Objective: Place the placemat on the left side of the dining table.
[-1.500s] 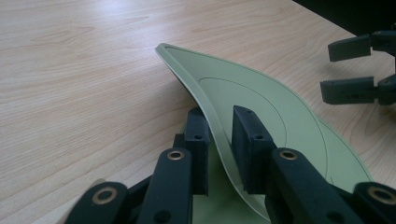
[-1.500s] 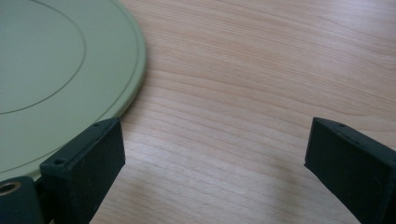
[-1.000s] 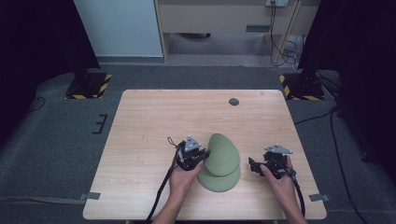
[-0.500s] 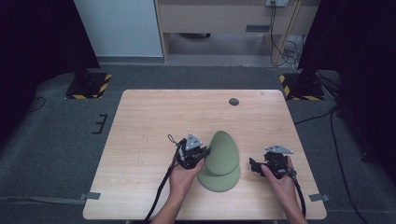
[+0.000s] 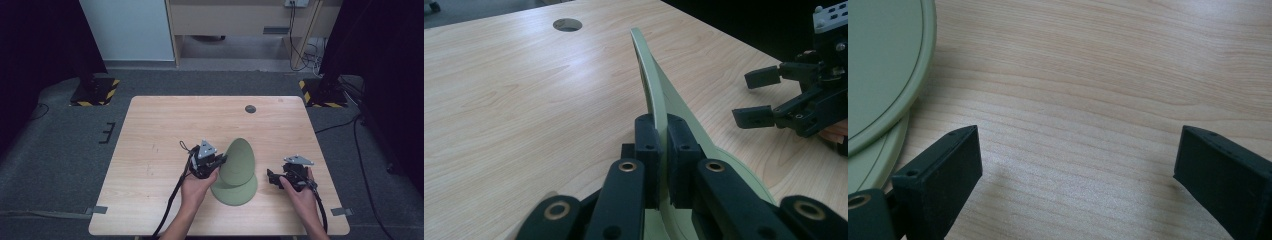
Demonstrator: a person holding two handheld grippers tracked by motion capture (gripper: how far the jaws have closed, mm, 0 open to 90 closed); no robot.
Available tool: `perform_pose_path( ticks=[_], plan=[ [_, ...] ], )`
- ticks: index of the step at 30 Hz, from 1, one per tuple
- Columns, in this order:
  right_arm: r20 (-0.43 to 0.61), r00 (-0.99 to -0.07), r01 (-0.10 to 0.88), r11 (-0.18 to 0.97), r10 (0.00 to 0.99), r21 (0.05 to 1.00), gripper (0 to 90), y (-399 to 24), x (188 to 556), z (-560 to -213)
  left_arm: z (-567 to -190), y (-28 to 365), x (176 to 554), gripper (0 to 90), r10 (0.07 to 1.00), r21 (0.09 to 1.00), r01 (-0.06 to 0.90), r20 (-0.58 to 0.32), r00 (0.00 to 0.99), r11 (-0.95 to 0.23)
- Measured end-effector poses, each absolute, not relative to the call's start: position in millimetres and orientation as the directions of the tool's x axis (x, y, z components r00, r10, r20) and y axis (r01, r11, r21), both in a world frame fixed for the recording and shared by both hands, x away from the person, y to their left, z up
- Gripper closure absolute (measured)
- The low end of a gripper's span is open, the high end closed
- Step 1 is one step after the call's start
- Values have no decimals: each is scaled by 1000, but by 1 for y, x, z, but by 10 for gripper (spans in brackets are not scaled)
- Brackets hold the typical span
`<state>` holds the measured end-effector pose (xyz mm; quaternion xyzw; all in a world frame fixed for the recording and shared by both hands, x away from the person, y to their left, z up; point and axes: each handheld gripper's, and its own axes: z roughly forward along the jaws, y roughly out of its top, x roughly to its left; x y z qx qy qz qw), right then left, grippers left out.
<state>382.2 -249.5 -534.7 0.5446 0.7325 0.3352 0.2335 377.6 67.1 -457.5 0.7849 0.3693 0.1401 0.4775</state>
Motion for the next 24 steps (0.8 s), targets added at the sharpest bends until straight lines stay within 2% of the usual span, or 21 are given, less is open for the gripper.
perform_pose_path(
  ticks=[13,24],
  plan=[
    [26,-294,643,178,955,745,54,-250,382,-535,-436,63,378,857,690,872,413,-128,712,-264],
    [26,-293,646,177,956,743,54,-249,382,-535,-416,68,387,858,717,876,400,-95,691,-270]
  ],
)
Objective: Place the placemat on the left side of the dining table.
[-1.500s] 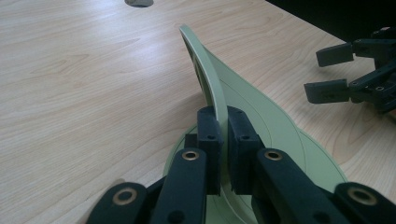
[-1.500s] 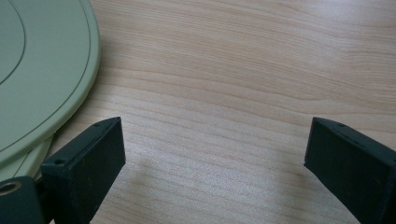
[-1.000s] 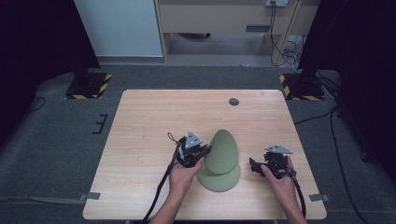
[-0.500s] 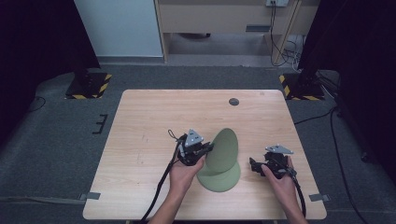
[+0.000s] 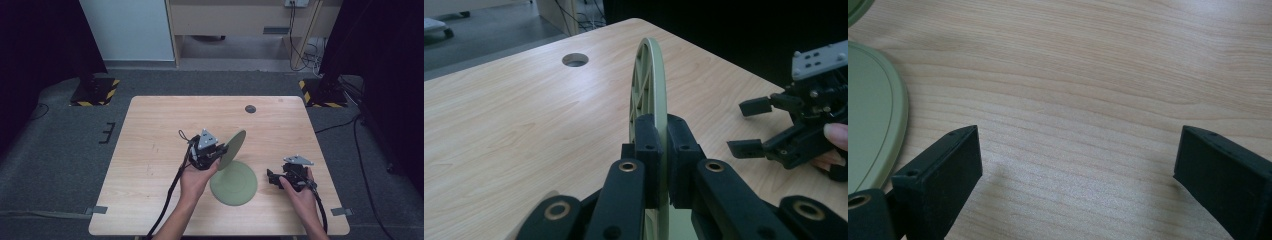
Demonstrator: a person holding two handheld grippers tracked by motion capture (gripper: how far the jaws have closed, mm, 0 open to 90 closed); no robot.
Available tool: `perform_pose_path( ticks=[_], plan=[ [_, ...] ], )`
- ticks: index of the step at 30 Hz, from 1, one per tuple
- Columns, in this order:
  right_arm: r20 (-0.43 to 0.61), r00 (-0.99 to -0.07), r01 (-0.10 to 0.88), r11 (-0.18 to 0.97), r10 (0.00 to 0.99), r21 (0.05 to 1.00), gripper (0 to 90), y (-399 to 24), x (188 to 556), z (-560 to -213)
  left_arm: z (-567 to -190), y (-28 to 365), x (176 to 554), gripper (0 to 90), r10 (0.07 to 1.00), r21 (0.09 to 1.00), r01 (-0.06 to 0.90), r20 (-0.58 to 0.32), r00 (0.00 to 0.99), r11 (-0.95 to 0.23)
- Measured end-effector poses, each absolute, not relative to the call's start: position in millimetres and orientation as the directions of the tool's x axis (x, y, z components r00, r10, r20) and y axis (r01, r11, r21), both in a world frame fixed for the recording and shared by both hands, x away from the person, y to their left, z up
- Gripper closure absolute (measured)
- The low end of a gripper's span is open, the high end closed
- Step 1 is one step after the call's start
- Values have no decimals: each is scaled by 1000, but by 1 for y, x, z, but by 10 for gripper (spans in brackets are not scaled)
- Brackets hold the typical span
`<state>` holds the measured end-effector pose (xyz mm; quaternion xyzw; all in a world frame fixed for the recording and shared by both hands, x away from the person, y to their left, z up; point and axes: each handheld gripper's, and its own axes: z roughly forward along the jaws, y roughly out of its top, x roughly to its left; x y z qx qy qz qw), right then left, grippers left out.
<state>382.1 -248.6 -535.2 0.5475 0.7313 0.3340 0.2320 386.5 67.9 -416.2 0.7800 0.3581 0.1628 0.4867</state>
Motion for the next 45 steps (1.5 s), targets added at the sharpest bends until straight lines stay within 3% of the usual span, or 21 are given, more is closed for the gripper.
perform_pose_path(
  ticks=[45],
  plan=[
    [22,-264,653,162,964,740,55,-254,384,-536,-400,122,413,858,833,877,421,-44,551,-232]
  ],
)
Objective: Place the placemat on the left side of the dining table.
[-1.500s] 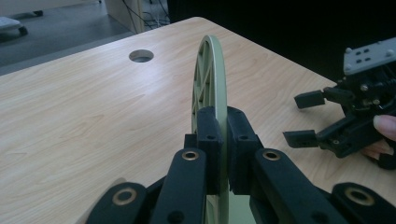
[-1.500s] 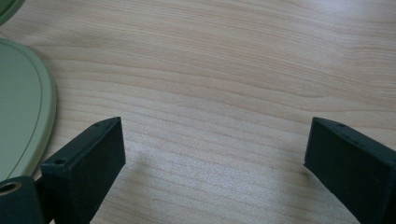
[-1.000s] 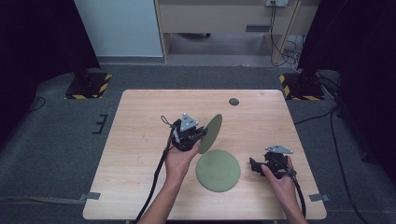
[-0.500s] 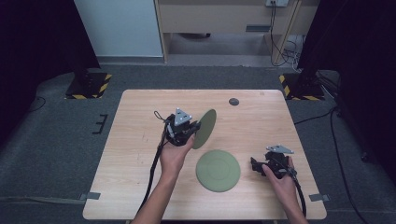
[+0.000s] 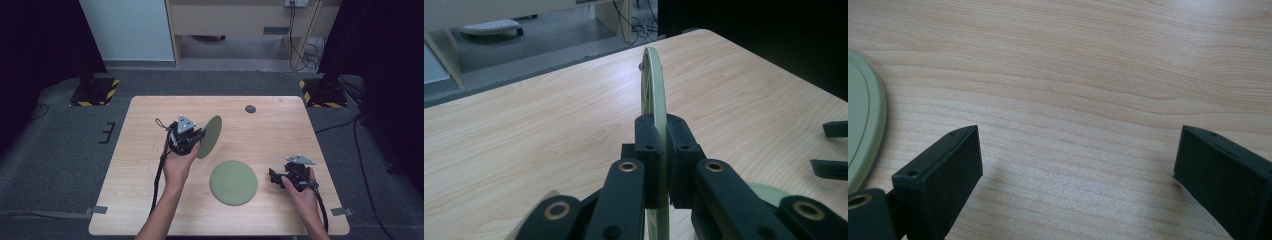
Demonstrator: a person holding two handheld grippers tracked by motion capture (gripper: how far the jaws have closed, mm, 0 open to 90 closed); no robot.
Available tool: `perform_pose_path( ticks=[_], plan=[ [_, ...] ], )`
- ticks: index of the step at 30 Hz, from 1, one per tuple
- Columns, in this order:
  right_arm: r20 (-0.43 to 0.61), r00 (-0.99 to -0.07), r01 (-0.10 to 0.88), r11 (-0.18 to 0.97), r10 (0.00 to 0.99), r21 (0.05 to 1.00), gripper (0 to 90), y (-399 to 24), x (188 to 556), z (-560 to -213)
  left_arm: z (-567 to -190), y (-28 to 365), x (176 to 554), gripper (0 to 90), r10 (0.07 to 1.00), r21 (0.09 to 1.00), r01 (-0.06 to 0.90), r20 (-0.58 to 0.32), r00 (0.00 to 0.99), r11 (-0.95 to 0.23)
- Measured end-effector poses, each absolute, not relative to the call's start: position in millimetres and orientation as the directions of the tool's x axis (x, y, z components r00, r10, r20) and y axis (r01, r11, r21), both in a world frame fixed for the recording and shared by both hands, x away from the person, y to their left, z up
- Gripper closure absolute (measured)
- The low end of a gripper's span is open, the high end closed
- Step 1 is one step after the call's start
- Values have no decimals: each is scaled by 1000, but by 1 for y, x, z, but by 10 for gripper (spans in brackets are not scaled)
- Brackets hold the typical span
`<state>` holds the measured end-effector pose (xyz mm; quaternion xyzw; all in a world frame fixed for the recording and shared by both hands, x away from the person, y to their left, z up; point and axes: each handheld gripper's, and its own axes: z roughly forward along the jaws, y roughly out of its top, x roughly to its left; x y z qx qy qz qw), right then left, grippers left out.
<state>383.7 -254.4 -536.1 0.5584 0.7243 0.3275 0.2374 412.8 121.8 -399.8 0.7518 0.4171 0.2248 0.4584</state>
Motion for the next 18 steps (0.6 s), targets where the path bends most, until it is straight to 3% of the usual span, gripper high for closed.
perform_pose_path(
  ticks=[18],
  plan=[
    [19,-257,651,159,966,742,55,-256,383,-535,-402,166,408,857,871,879,432,-42,489,-201]
  ],
)
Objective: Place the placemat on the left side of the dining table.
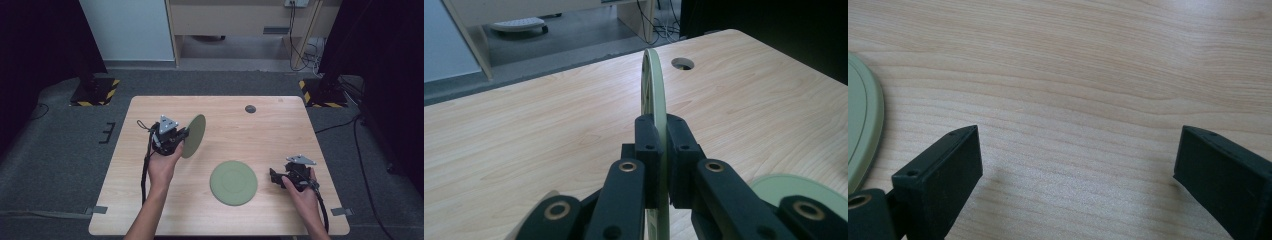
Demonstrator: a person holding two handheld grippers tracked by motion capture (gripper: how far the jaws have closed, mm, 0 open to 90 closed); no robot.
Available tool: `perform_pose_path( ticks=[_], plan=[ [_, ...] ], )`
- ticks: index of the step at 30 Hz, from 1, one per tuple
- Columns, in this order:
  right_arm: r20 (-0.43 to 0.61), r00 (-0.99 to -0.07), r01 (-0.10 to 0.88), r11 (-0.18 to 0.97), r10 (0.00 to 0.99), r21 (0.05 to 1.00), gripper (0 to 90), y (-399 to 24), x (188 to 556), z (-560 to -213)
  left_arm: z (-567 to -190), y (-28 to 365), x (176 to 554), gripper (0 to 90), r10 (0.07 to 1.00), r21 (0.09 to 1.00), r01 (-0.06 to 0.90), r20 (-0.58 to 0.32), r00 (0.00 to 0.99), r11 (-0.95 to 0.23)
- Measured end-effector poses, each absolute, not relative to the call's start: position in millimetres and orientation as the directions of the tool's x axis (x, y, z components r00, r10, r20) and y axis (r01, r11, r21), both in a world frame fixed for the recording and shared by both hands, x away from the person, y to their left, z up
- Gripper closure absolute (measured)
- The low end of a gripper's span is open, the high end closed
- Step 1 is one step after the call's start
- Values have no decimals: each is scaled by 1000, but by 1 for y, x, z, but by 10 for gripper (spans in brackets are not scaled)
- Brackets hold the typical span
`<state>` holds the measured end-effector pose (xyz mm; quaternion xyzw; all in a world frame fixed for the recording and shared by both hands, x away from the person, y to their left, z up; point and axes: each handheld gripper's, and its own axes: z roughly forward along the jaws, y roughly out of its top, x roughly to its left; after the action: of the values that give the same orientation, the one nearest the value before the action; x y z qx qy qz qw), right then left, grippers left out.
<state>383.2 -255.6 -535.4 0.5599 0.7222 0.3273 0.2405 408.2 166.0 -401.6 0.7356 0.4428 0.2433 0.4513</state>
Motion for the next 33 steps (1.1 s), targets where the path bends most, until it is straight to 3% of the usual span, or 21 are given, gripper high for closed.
perform_pose_path(
  ticks=[33],
  plan=[
    [12,-256,653,164,967,739,55,-255,383,-537,-418,222,403,857,916,871,468,-57,397,-148]
  ],
)
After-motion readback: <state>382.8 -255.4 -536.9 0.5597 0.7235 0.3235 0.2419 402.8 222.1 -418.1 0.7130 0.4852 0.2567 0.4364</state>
